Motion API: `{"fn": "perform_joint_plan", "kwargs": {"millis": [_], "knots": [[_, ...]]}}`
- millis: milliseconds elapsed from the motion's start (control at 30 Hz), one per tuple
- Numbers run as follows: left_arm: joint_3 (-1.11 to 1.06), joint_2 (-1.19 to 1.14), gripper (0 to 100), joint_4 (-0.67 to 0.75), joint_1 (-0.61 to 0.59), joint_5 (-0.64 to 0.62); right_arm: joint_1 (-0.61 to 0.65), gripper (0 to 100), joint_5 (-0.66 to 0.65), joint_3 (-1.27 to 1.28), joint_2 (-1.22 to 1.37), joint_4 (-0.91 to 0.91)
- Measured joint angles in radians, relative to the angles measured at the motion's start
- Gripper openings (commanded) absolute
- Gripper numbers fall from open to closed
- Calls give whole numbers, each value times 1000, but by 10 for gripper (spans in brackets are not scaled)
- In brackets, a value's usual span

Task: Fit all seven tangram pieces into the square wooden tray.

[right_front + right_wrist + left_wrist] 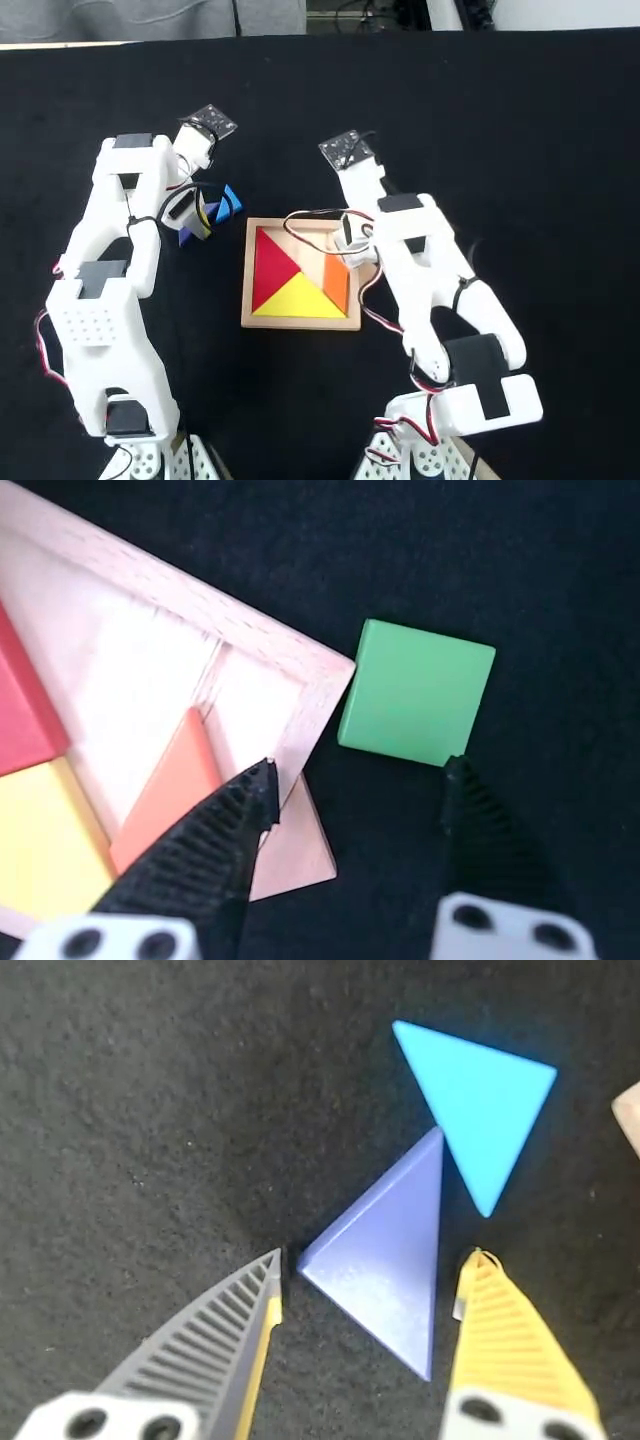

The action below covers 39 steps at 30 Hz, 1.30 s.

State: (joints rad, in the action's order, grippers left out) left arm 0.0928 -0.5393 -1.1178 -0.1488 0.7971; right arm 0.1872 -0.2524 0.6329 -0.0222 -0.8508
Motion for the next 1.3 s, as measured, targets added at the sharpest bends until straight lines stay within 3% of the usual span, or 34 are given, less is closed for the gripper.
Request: {"fn": "perform_joint_plan", "kwargs": {"millis": [333,567,967,1133,1300], "knots": [[0,0,263,0,2,0,0,261,0,0,0,0],[-3,0,143,-12,11,0,0,261,0,0,0,0],[-2,3,137,-18,15,0,0,261,0,0,0,0],[141,84,137,-180,-14,20,0,261,0,0,0,0],[298,209,137,-445,48,241,-57,261,-2,0,0,0]]}}
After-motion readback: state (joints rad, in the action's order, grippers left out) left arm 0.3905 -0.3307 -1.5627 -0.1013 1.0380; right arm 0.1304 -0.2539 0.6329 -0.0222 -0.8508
